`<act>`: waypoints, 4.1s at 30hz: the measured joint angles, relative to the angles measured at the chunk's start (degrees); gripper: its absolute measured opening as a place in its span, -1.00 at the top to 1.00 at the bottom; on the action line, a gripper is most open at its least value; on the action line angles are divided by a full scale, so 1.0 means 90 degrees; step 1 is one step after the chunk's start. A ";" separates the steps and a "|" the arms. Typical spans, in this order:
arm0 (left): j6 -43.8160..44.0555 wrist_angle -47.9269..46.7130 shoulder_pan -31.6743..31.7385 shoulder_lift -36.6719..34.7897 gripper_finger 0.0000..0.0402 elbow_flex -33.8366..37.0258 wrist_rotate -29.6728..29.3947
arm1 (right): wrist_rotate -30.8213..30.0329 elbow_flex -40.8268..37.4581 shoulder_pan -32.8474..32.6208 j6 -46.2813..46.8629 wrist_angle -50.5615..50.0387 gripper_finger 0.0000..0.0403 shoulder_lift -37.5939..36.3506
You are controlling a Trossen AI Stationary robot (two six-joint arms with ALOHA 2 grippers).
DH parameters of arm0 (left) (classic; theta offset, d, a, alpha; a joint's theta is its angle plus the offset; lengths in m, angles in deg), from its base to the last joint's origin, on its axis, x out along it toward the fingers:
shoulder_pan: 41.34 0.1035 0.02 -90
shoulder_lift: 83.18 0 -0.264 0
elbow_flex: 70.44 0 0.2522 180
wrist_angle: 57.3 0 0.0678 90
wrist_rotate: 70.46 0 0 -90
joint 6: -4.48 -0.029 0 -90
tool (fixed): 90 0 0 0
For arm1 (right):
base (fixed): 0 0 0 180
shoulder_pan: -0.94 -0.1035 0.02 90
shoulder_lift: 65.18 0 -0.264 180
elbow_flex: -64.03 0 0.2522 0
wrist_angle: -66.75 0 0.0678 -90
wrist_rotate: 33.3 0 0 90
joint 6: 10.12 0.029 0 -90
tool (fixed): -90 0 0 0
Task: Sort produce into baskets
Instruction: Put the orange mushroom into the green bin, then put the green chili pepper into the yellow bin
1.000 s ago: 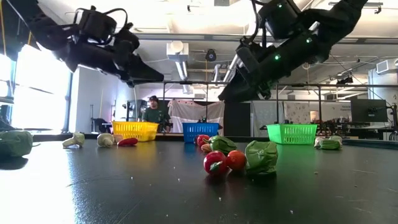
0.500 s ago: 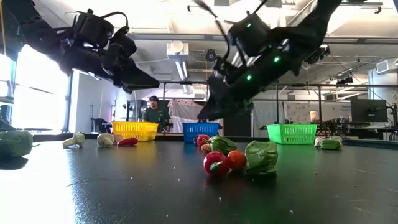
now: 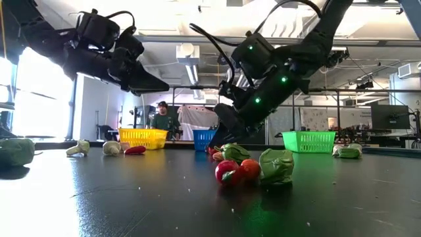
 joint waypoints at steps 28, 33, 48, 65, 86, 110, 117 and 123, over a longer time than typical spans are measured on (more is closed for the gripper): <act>-0.0272 0.0005 0.0002 0.0000 0.75 0.0000 -0.0072 | -0.1061 -0.0012 0.1186 0.0113 -0.3925 0.99 -0.2874; -0.0188 0.0005 0.0004 0.0000 0.75 0.0000 -0.0169 | -0.1437 -0.0012 0.2181 0.0358 -0.4905 0.99 -0.3380; -0.0085 -0.0010 0.0005 0.0000 0.75 0.0000 -0.0339 | -0.0451 -0.0015 0.4528 0.0060 -0.4238 0.99 -0.2411; -0.0027 -0.0003 0.0005 0.0000 0.75 0.0000 -0.0334 | 0.0154 -0.0015 0.4862 0.0074 -0.3858 0.60 -0.1778; 0.0296 -0.0034 -0.0002 0.0000 0.75 0.0000 -0.0366 | 0.0101 -0.0126 0.2694 -0.0109 -0.4010 0.94 -0.3138; 0.0029 -0.5233 -0.1743 -0.0829 0.93 -0.2068 -0.1450 | 0.0350 -0.2482 0.0141 0.0280 0.0353 1.00 -0.3138; 0.1386 -0.7492 -0.2564 -0.1037 0.93 -0.2868 -0.1772 | 0.0290 -0.2482 -0.0105 0.0098 0.0360 1.00 -0.3138; 0.3121 -0.8771 -0.3179 -0.1032 0.93 -0.2919 -0.1797 | 0.0290 -0.2482 -0.0148 -0.0061 0.0360 1.00 -0.3138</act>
